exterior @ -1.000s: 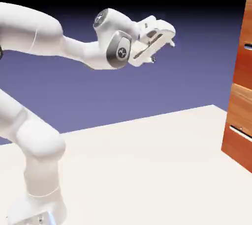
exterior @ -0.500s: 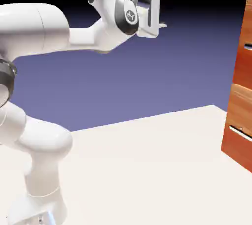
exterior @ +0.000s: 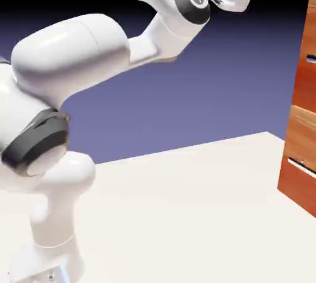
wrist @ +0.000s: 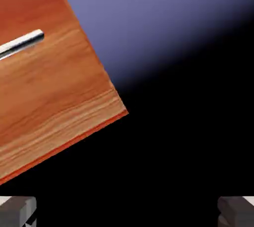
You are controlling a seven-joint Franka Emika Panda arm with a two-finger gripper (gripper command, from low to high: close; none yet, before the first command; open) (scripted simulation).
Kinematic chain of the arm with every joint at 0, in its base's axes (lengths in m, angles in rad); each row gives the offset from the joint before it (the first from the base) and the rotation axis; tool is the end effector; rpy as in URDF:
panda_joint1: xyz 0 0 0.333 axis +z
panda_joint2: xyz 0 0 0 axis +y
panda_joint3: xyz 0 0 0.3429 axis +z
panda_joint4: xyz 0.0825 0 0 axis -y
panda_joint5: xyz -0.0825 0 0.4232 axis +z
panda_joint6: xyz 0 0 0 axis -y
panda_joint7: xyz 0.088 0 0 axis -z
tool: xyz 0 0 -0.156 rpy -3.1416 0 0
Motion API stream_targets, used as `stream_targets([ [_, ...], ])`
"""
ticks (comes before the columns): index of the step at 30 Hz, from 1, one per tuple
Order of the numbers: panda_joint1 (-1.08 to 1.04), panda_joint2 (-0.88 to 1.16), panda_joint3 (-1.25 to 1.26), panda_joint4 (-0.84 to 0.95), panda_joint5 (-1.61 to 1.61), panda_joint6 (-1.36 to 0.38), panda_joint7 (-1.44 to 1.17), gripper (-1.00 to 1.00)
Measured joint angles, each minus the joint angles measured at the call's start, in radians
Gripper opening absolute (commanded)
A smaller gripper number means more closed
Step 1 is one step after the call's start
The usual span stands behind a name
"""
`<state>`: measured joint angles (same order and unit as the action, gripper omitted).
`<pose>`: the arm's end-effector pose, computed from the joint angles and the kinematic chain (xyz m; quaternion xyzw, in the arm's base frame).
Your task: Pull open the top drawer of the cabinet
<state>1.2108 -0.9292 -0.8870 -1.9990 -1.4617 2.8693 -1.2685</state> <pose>0.5010 -0.0492 0.7987 0.3070 0.6307 0.4419 0.5592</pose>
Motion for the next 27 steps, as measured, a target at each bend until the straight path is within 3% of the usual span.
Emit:
stream_targets([
  [27,0.701,-0.210,-0.518,0.474,-0.854,-0.098,-1.174,0.00],
])
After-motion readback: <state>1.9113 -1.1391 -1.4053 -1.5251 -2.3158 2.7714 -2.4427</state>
